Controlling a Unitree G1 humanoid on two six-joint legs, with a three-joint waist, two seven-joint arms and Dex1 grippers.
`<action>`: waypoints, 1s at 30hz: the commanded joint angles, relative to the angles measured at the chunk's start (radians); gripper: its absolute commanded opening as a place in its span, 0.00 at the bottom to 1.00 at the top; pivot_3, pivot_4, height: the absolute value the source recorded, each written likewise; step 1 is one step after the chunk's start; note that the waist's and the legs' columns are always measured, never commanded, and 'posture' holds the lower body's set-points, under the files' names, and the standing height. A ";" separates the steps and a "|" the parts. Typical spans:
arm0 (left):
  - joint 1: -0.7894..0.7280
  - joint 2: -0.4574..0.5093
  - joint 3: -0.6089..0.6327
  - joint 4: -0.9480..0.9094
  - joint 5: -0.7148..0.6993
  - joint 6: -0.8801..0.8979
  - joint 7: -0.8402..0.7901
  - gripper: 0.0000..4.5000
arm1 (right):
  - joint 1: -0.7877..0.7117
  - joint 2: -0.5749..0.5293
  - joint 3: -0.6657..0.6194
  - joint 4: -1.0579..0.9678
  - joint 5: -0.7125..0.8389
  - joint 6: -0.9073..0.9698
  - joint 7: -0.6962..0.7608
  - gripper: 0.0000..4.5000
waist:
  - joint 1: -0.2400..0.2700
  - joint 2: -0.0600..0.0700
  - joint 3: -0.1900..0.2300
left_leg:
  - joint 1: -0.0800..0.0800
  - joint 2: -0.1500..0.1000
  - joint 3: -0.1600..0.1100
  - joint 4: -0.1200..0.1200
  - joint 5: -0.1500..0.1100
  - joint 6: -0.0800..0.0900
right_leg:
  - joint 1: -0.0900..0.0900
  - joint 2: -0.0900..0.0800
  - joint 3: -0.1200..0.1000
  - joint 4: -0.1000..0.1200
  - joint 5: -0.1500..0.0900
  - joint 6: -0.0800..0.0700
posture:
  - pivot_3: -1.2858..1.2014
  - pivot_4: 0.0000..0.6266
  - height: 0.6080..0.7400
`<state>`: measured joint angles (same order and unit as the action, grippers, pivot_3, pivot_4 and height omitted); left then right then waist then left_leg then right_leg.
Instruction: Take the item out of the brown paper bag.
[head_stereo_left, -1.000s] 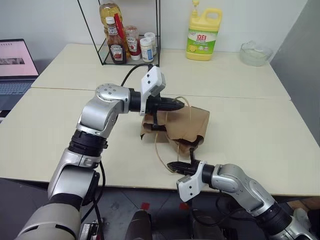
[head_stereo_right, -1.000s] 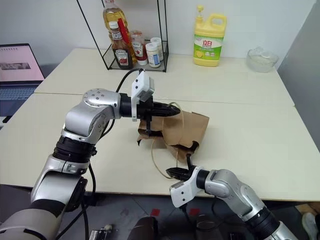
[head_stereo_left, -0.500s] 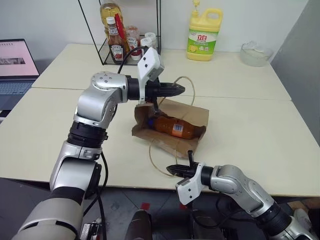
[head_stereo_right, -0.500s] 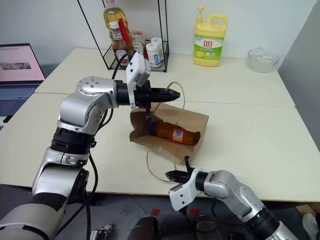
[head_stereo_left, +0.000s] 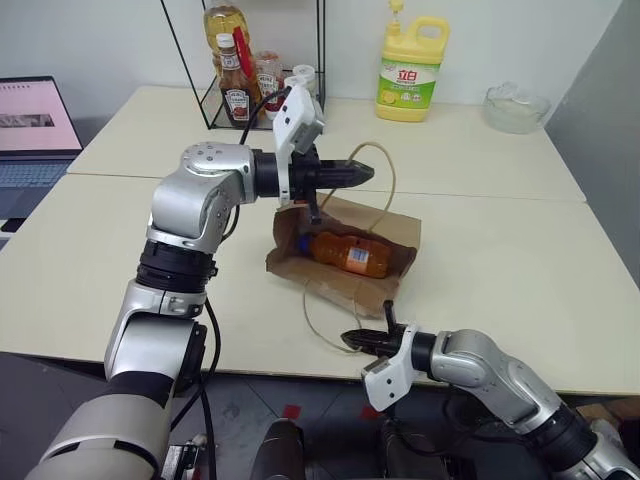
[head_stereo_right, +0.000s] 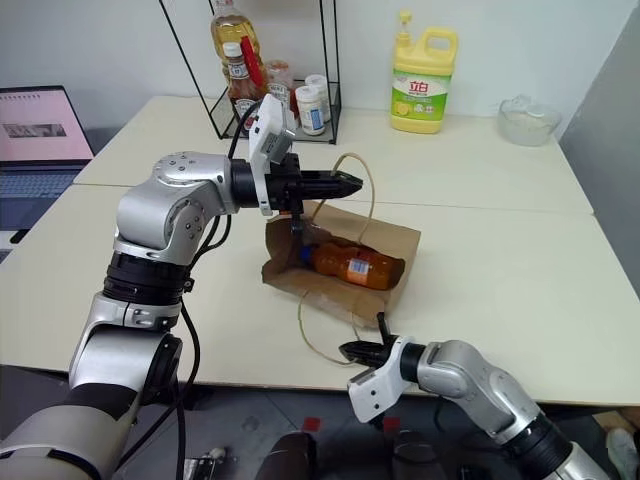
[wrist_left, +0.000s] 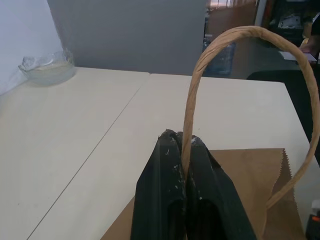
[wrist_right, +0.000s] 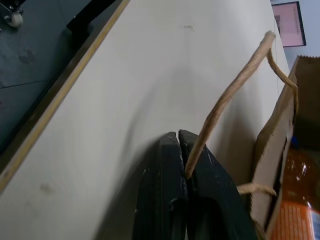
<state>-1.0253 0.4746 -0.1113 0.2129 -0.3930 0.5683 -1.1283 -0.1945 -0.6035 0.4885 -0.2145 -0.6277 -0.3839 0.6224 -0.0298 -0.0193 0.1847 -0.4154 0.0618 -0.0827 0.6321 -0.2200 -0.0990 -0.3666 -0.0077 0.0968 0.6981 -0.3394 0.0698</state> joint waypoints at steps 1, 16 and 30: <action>-0.018 0.005 0.023 -0.030 -0.017 -0.006 -0.009 0.00 | 0.014 -0.011 -0.058 -0.027 0.047 0.031 0.007 0.04 | 0.000 0.000 0.000 | 0.000 0.000 0.000 0.000 0.000 0.000 | 0.000 0.000 0.000 0.000 0.000 0.000 | 0.52 0.24 1.00; 0.020 -0.009 0.012 -0.054 -0.016 -0.023 -0.024 0.00 | 0.139 -0.104 -0.234 -0.219 0.279 -0.148 -0.037 0.52 | 0.000 0.000 0.000 | -0.001 0.000 0.000 0.000 0.000 0.000 | 0.000 0.000 0.000 -0.001 0.000 0.000 | 0.52 0.24 1.00; 0.006 -0.034 0.021 -0.022 -0.015 -0.024 -0.018 0.00 | -0.146 0.074 -0.200 -0.250 0.273 0.149 0.018 0.52 | -0.003 0.000 0.000 | -0.001 0.001 0.000 0.000 0.001 -0.001 | -0.001 0.001 0.000 0.000 0.000 0.000 | 0.52 0.24 1.00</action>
<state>-0.9925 0.4439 -0.1126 0.2017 -0.3934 0.5587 -1.1468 -0.3045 -0.5449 0.2706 -0.4326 -0.3262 -0.2854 0.6233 -0.0325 -0.0195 0.1850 -0.4161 0.0626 -0.0826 0.6315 -0.2194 -0.1001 -0.3680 -0.0067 0.0969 0.6980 -0.3394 0.0698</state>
